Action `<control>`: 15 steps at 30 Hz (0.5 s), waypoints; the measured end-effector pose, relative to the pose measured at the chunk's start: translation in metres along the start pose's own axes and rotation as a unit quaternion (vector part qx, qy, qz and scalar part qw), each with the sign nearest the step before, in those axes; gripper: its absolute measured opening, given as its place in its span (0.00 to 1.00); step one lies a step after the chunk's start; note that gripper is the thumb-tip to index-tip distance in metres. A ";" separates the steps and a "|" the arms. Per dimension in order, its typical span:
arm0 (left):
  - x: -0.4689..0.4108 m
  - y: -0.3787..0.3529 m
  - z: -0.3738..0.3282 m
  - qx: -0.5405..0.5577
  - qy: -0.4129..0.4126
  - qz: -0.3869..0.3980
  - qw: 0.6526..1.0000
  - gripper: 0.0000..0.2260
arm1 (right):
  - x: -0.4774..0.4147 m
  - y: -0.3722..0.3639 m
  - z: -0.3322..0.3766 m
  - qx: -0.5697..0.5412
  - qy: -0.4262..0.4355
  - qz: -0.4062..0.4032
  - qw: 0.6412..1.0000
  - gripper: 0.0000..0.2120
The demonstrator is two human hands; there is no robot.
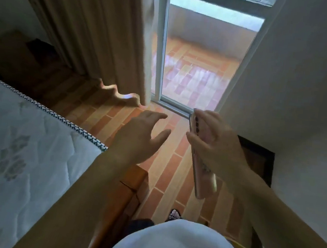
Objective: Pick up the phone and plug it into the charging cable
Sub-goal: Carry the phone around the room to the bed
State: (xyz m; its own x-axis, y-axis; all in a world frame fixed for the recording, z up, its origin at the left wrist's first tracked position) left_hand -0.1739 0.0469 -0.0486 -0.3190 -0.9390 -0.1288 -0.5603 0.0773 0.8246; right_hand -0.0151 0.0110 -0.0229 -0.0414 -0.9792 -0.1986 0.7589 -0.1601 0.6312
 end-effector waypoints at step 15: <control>-0.193 0.039 0.173 0.037 0.190 -0.085 0.977 0.18 | -0.293 -0.142 0.001 -0.039 0.076 0.173 0.981 0.23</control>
State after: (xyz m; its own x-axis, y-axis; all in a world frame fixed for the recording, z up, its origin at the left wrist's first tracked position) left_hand -0.2660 0.2889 -0.0871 0.0827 -0.9960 -0.0344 -0.6392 -0.0795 0.7649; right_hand -0.1109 0.3208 -0.0536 0.3200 -0.9426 -0.0953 0.7578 0.1943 0.6228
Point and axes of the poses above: each hand's wrist, its own x-axis away from the middle knuckle, its own y-axis out of the back of the hand, z = x × y, the point moved 9 cm from there along -x, towards the middle knuckle, and after that the axes turned 1 degree about -y, right-handed, at the moved point
